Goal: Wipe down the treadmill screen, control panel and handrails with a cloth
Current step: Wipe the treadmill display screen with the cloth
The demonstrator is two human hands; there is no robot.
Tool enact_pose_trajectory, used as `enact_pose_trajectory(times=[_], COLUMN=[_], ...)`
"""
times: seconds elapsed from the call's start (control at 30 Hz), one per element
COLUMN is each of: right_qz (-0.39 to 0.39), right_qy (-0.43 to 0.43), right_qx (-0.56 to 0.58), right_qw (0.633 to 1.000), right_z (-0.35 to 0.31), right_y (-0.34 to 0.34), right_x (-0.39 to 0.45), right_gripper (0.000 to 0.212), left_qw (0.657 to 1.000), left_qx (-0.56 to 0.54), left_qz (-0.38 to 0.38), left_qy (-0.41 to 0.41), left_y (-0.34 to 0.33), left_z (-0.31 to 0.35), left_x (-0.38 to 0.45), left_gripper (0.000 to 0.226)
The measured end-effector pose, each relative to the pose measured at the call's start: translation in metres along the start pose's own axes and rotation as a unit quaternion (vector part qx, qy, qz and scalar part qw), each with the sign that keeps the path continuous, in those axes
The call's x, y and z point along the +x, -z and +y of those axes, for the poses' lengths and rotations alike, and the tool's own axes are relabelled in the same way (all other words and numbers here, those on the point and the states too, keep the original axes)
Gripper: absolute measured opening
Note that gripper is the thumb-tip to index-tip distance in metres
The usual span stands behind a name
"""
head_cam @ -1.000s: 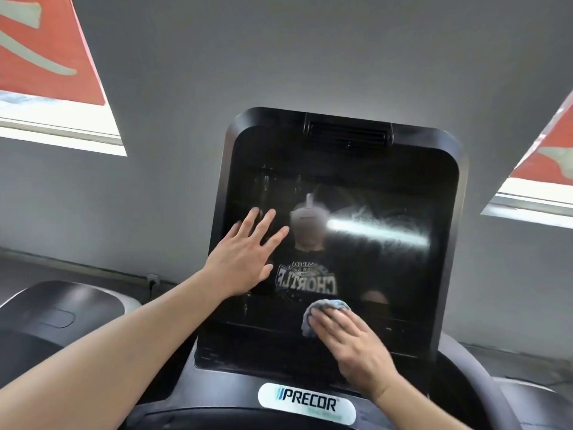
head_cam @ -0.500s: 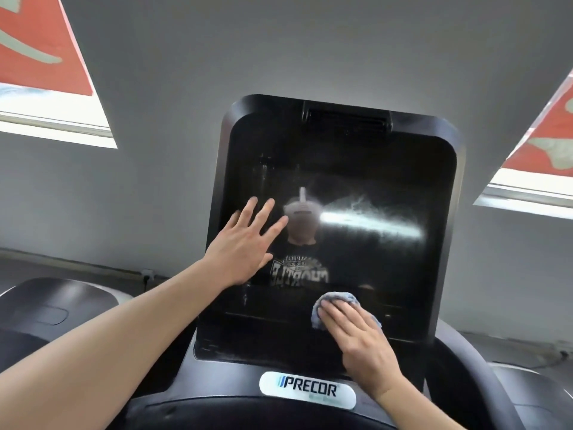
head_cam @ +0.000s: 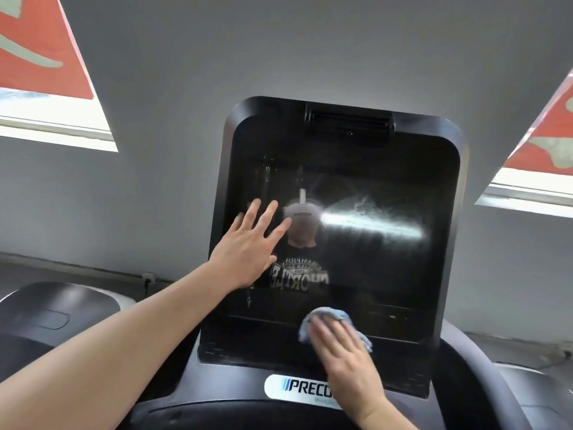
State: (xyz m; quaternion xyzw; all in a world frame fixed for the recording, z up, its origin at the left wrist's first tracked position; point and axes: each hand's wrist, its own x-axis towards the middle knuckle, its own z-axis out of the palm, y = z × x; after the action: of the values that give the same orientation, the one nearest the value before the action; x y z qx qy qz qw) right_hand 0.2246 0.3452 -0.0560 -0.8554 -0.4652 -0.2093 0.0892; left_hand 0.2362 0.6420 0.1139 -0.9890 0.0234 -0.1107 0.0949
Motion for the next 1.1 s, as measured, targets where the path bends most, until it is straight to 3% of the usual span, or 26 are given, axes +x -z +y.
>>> enact_pose_trajectory(times=[0.07,0.1,0.2,0.27,0.37,0.47,0.6,0.67,0.77,0.83,0.9,1.0,1.03,1.1], right_qz=[-0.017,-0.016,0.039,0.056,0.01,-0.033,0.052,0.053,-0.006,-0.028,-0.009,0.082,0.089,0.061], right_qy=[0.095,0.096,-0.021,-0.055,0.068,0.173,0.012,-0.009,0.115,0.178,0.135,-0.047,-0.069,0.006], right_qx=[-0.01,-0.021,-0.028,-0.029,-0.033,-0.043,-0.033,-0.035,-0.043,-0.045,-0.059,-0.036,-0.042,-0.053], right_qw=[0.995,0.995,0.999,0.996,0.997,0.983,0.998,0.998,0.992,0.983,0.989,0.995,0.993,0.997], right_z=[0.005,0.017,0.06,0.053,0.009,0.029,0.067,0.052,0.019,0.039,0.067,0.09,0.08,0.049], right_y=[0.005,0.016,0.044,0.034,-0.004,0.013,0.06,0.048,0.012,0.022,0.054,0.088,0.08,0.053], right_x=[0.027,0.041,0.051,0.034,0.007,0.037,0.099,0.09,0.045,0.058,0.101,0.15,0.15,0.128], right_gripper=[0.055,0.053,0.056,0.059,0.053,0.047,0.054,0.057,0.051,0.047,0.048,0.063,0.065,0.06], left_qw=[1.0,1.0,1.0,1.0,1.0,1.0,1.0,1.0,1.0,1.0,1.0,1.0,1.0,1.0], left_qx=[0.003,0.007,0.007,0.001,0.0,0.004,-0.003,-0.004,-0.006,-0.008,-0.011,-0.014,-0.012,-0.008], left_qz=[-0.003,-0.003,-0.007,-0.01,-0.01,-0.012,-0.01,-0.011,-0.015,-0.012,-0.01,-0.015,-0.018,-0.019], left_qy=[0.001,0.0,0.0,0.003,0.001,0.001,0.003,0.003,0.002,0.001,0.001,0.004,0.004,0.003], left_y=[0.001,0.001,0.003,0.003,0.004,0.005,0.003,0.004,0.004,0.004,0.004,0.004,0.005,0.005], left_z=[0.0,0.0,0.001,0.002,0.001,0.0,0.001,0.001,0.001,0.0,0.0,0.002,0.002,0.001], left_x=[-0.001,0.0,0.001,0.0,0.0,0.0,0.0,-0.001,-0.001,-0.001,-0.001,0.0,-0.001,-0.001], left_gripper=[0.088,0.088,0.088,0.088,0.088,0.089,0.089,0.089,0.089,0.089,0.089,0.089,0.089,0.088])
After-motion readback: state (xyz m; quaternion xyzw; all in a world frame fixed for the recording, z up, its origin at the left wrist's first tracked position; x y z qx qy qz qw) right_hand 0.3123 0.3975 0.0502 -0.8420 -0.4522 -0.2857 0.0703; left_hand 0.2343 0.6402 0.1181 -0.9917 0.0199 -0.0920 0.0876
